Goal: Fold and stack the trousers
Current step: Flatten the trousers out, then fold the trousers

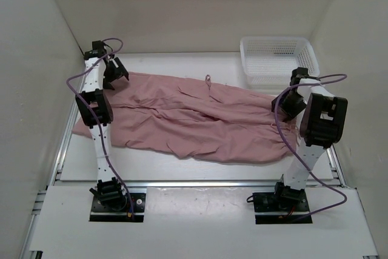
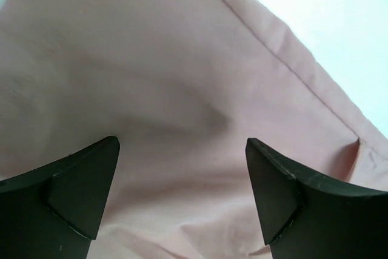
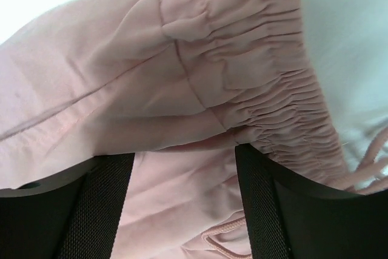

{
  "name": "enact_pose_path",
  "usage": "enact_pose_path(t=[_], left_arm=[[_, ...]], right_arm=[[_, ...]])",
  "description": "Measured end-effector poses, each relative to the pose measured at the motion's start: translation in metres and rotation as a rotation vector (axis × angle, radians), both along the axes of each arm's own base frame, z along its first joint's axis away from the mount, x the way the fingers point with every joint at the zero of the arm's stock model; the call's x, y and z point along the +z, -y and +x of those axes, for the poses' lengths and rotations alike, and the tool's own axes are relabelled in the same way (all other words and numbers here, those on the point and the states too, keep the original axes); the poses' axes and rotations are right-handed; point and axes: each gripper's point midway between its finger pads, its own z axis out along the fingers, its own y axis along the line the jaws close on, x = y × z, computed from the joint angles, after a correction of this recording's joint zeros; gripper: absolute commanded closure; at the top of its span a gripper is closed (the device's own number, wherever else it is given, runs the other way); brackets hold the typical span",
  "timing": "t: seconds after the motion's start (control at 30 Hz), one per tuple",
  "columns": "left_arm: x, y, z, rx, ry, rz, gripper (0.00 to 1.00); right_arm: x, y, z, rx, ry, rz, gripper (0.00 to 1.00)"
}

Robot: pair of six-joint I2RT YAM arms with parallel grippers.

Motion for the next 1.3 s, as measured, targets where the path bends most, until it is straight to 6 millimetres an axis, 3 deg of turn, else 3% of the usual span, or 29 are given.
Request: enact_pose_path(t=[0.23, 0.3, 0.4, 0.47, 0.53, 0.6, 0.7, 0.8, 0.83, 0.97, 1.07, 1.3], left_arm=[[0.012, 0.003, 0.012, -0.011, 0.058, -0.015, 0.0], [0.022, 0.002, 0.012, -0.017, 0.075, -0.01, 0.0], [0.053, 0.001, 0.0, -0.019, 0.098, 0.002, 0.04], [0.085, -0.001, -0.016, -0.014, 0.127, 0.011, 0.14], [0.121, -0.006, -0.045, 0.008, 0.149, 0.02, 0.25], [0.155, -0.018, -0.08, 0.059, 0.2, 0.036, 0.23], [0.168, -0.039, -0.146, 0.182, 0.205, 0.042, 0.17], [0.135, -0.058, -0.207, 0.326, 0.11, 0.027, 0.14], [0.113, -0.062, -0.227, 0.372, 0.048, 0.014, 0.14], [0.043, -0.057, -0.274, 0.455, -0.169, -0.031, 0.15], [0.013, -0.053, -0.285, 0.479, -0.259, -0.062, 0.15], [-0.006, -0.061, -0.278, 0.514, -0.271, -0.048, 0.18]], right_arm=[[0.01, 0.015, -0.006, -0.043, -0.006, -0.052, 0.17], [0.025, 0.015, -0.005, -0.039, 0.029, -0.059, 0.11], [0.063, 0.014, -0.001, -0.026, 0.129, -0.079, 0.1], [0.092, 0.01, -0.002, -0.008, 0.204, -0.094, 0.1], [0.117, 0.007, -0.006, 0.007, 0.274, -0.107, 0.1], [0.135, 0.002, -0.018, 0.023, 0.322, -0.11, 0.1], [0.142, -0.006, -0.043, 0.043, 0.347, -0.097, 0.1], [0.133, -0.018, -0.071, 0.062, 0.325, -0.055, 0.1], [0.129, -0.022, -0.081, 0.07, 0.308, -0.038, 0.1], [0.123, -0.033, -0.103, 0.099, 0.284, 0.0, 0.1], [0.13, -0.037, -0.108, 0.117, 0.306, 0.011, 0.1], [0.147, -0.043, -0.12, 0.137, 0.358, 0.022, 0.09]])
